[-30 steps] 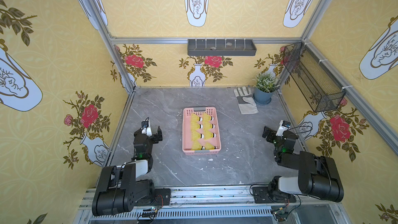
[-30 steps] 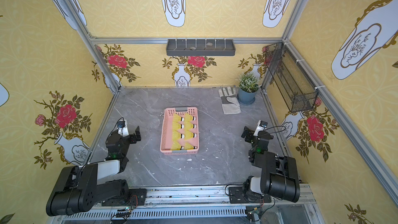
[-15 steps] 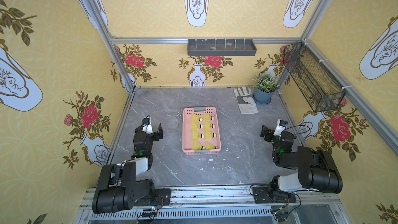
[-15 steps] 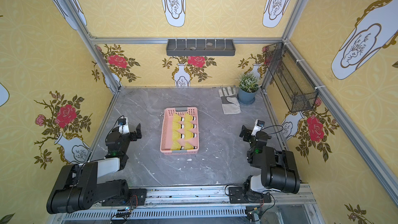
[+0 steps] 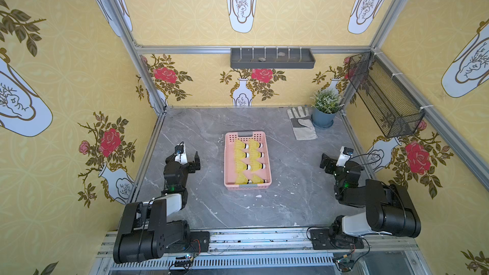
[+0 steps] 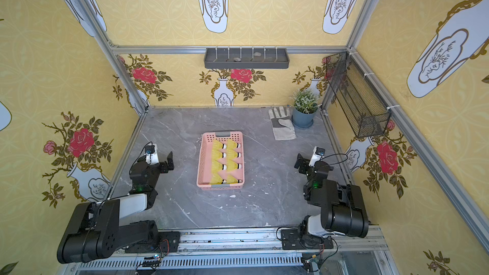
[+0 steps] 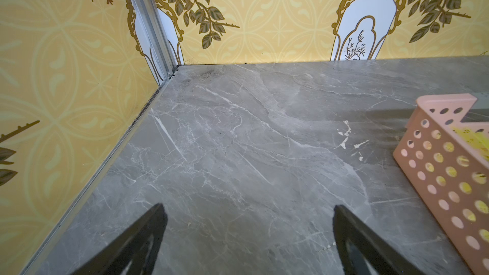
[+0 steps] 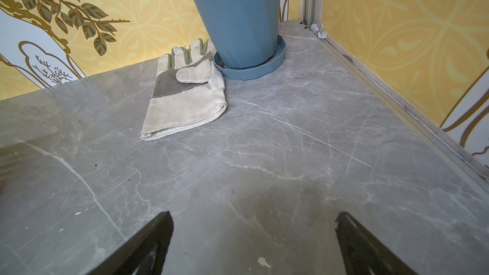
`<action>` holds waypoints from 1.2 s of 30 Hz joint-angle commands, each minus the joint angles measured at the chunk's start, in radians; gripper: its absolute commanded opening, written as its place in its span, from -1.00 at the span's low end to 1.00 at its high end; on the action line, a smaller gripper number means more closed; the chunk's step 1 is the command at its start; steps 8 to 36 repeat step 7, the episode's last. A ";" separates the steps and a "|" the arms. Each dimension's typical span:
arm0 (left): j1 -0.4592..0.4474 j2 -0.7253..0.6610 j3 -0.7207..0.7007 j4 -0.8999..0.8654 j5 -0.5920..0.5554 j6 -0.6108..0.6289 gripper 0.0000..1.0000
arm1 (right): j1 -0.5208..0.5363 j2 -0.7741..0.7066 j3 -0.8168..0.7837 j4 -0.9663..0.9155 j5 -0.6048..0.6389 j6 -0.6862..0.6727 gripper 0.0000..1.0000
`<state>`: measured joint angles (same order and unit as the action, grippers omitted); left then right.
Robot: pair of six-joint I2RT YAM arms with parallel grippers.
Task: Put the shuttlecocks into the storage box
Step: Reset both arms
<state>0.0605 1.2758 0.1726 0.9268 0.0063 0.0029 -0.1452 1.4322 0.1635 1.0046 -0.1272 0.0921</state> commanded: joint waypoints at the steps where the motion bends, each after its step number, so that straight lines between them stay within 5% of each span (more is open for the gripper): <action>1: 0.001 0.005 0.001 0.008 0.000 0.005 1.00 | 0.002 0.000 0.004 0.046 -0.001 -0.006 0.95; 36: 0.001 0.001 -0.006 0.012 0.000 0.004 1.00 | 0.001 0.000 0.004 0.047 -0.001 -0.006 0.95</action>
